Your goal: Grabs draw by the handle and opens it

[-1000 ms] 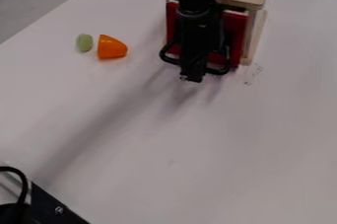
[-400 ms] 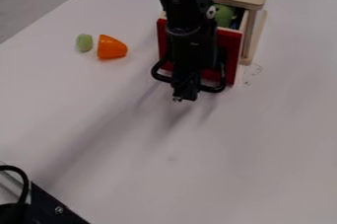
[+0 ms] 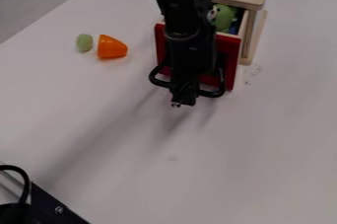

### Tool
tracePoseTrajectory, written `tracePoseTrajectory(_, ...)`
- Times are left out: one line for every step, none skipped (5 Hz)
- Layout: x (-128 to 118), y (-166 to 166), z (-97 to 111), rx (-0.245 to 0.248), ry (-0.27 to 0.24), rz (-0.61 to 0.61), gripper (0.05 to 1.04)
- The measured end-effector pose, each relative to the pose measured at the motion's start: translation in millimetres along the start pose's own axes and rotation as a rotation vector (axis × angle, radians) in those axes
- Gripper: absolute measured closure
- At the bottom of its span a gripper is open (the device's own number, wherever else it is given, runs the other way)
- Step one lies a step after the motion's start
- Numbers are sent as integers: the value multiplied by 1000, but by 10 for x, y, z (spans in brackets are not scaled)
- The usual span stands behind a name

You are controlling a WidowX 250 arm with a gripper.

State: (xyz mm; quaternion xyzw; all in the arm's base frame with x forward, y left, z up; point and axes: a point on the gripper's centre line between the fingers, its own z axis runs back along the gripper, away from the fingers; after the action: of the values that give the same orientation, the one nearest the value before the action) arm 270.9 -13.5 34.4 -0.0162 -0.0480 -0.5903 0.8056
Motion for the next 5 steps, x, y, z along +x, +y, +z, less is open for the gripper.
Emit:
tracePoseTrajectory(2, -52, 15, -1, 0, 5, 960)
tracePoseTrajectory(4, -71, 12, -4, 1, 17, 936)
tracePoseTrajectory(8, -105, 6, -19, 4, 68, 723)
tracePoseTrajectory(37, -128, 1, -28, -1, 70, 402)
tracePoseTrajectory(52, -133, 33, -16, -9, 69, 124)
